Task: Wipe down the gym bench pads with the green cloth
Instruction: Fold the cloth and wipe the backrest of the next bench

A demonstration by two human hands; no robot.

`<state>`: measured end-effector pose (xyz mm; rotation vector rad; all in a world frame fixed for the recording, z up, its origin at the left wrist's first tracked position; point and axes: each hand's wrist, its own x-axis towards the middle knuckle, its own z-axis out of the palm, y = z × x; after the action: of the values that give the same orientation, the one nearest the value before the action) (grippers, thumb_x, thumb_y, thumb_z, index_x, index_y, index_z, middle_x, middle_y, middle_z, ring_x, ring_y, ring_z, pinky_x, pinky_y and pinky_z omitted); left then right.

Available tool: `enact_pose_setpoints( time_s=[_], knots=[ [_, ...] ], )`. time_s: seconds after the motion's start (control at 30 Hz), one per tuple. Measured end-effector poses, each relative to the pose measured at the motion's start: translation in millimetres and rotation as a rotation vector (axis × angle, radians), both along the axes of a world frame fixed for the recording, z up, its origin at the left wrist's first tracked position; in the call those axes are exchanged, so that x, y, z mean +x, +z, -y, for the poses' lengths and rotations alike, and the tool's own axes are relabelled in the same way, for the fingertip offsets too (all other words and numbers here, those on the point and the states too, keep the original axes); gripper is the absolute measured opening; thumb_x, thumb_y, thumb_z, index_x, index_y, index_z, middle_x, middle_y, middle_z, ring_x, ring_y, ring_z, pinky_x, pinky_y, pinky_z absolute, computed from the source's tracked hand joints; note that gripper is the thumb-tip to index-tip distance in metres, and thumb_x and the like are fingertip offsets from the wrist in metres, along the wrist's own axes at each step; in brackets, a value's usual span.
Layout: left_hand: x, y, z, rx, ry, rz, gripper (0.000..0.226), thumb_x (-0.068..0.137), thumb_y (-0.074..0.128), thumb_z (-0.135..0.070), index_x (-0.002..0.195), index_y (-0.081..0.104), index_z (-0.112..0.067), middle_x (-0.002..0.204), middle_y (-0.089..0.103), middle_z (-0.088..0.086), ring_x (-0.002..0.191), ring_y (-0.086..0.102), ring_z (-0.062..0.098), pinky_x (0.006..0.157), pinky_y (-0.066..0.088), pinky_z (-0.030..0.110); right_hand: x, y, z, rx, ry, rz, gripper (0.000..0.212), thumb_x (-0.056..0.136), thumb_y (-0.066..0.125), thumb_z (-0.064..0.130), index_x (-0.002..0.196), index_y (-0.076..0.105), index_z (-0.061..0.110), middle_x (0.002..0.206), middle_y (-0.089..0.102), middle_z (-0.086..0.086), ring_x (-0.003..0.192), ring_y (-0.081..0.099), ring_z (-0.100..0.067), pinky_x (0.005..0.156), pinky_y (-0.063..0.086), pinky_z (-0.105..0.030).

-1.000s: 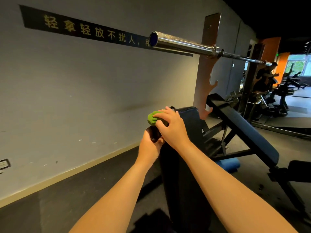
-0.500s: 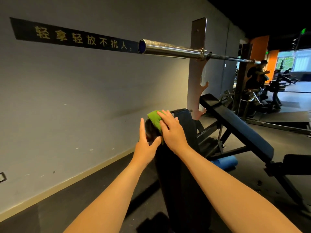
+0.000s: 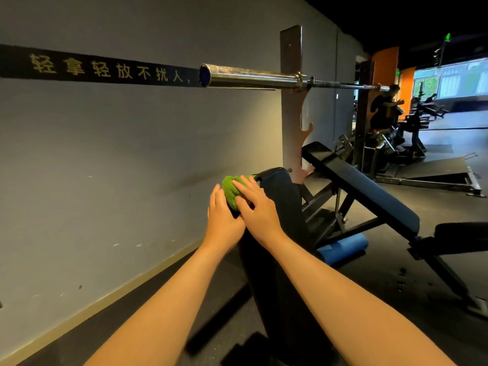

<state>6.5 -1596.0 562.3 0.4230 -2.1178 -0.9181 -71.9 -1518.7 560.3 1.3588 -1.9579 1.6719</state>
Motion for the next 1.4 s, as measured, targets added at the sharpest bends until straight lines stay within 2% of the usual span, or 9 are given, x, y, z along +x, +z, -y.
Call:
enact_pose_setpoints(
  time_s=[0.07, 0.27, 0.47, 0.6, 0.73, 0.97, 1.07, 1.23, 1.4],
  knots=[
    [-2.7, 5.5, -0.7, -0.073, 0.055, 0.026, 0.067, 0.086, 0.065, -0.011, 0.148, 0.037, -0.017, 0.165, 0.016, -0.002, 0.151, 0.015, 0.018, 0.117, 0.023, 0.031, -17.3, 2.9, -1.7, -0.017, -0.021, 0.057, 0.043, 0.104, 0.046, 0.021, 0.145, 0.049, 0.031, 0.158, 0.035, 0.011, 0.15, 0.015, -0.002, 0.125, 0.007, -0.038],
    [-34.4, 27.2, -12.3, -0.482, 0.202, 0.135, 0.054, 0.09, 0.057, -0.026, 0.143, 0.05, -0.02, 0.144, 0.053, -0.004, 0.133, 0.036, 0.022, 0.114, 0.032, 0.039, -82.1, 11.0, -13.0, -0.044, -0.08, 0.271, 0.044, 0.107, 0.037, 0.023, 0.151, 0.04, 0.03, 0.163, 0.023, 0.008, 0.152, 0.008, -0.009, 0.125, 0.009, -0.047],
    [-54.3, 15.1, -15.9, -0.634, 0.391, 0.061, 0.043, 0.093, 0.057, -0.03, 0.135, 0.06, -0.021, 0.127, 0.064, -0.007, 0.114, 0.044, 0.022, 0.097, 0.041, 0.039, -128.1, 0.9, -28.0, -0.035, -0.086, 0.598, 0.049, 0.108, 0.029, 0.025, 0.156, 0.025, 0.034, 0.153, 0.041, -0.003, 0.137, 0.043, -0.024, 0.115, 0.036, -0.046],
    [-57.0, 11.5, -12.5, -0.623, 0.393, 0.001, 0.038, 0.092, 0.058, -0.029, 0.13, 0.063, -0.022, 0.12, 0.065, -0.009, 0.109, 0.043, 0.02, 0.092, 0.042, 0.037, -117.5, -7.4, -19.0, -0.069, -0.137, 0.522, 0.05, 0.108, 0.029, 0.024, 0.157, 0.02, 0.031, 0.16, 0.03, -0.002, 0.146, 0.031, -0.024, 0.119, 0.03, -0.049],
    [-58.6, 7.8, -3.9, -0.696, 0.39, -0.046, 0.039, 0.09, 0.055, -0.032, 0.127, 0.065, -0.023, 0.117, 0.066, -0.014, 0.104, 0.044, 0.022, 0.089, 0.04, 0.035, -90.4, -13.7, -1.2, -0.067, -0.196, 0.205, 0.049, 0.108, 0.028, 0.02, 0.156, 0.027, 0.027, 0.165, 0.017, 0.003, 0.153, 0.004, -0.015, 0.125, 0.008, -0.048],
    [-59.1, 5.5, 8.3, -0.75, 0.372, -0.046, 0.04, 0.092, 0.05, -0.037, 0.127, 0.064, -0.024, 0.121, 0.065, -0.014, 0.106, 0.044, 0.021, 0.089, 0.036, 0.032, -96.7, -7.6, -3.3, -0.003, -0.022, -0.093, 0.048, 0.106, 0.034, 0.02, 0.153, 0.034, 0.03, 0.161, 0.029, 0.009, 0.152, 0.006, -0.005, 0.122, 0.0, -0.038],
    [-60.0, 5.1, 6.6, -0.722, 0.379, -0.042, 0.042, 0.092, 0.05, -0.037, 0.129, 0.064, -0.025, 0.121, 0.065, -0.014, 0.106, 0.043, 0.02, 0.09, 0.036, 0.032, -120.3, -1.4, -3.3, -0.032, -0.096, 0.043, 0.046, 0.106, 0.031, 0.02, 0.151, 0.036, 0.028, 0.159, 0.032, 0.004, 0.151, 0.015, -0.013, 0.124, 0.011, -0.044],
    [-60.2, 5.7, 1.0, -0.665, 0.379, -0.031, 0.04, 0.092, 0.048, -0.038, 0.127, 0.064, -0.026, 0.118, 0.065, -0.012, 0.106, 0.043, 0.02, 0.088, 0.045, 0.039, -144.9, 3.6, -18.5, -0.081, -0.081, 0.61, 0.043, 0.109, 0.028, 0.026, 0.152, 0.034, 0.027, 0.145, 0.047, -0.006, 0.133, 0.045, -0.026, 0.107, 0.038, -0.04],
    [-63.1, 5.5, -3.0, -0.646, 0.409, -0.031, 0.039, 0.091, 0.05, -0.036, 0.126, 0.064, -0.027, 0.118, 0.065, -0.012, 0.105, 0.041, 0.019, 0.087, 0.045, 0.039, -117.9, -5.7, -6.8, -0.086, -0.252, 0.472, 0.048, 0.107, 0.032, 0.023, 0.155, 0.028, 0.027, 0.157, 0.034, -0.003, 0.145, 0.032, -0.026, 0.117, 0.032, -0.051]
  ],
)
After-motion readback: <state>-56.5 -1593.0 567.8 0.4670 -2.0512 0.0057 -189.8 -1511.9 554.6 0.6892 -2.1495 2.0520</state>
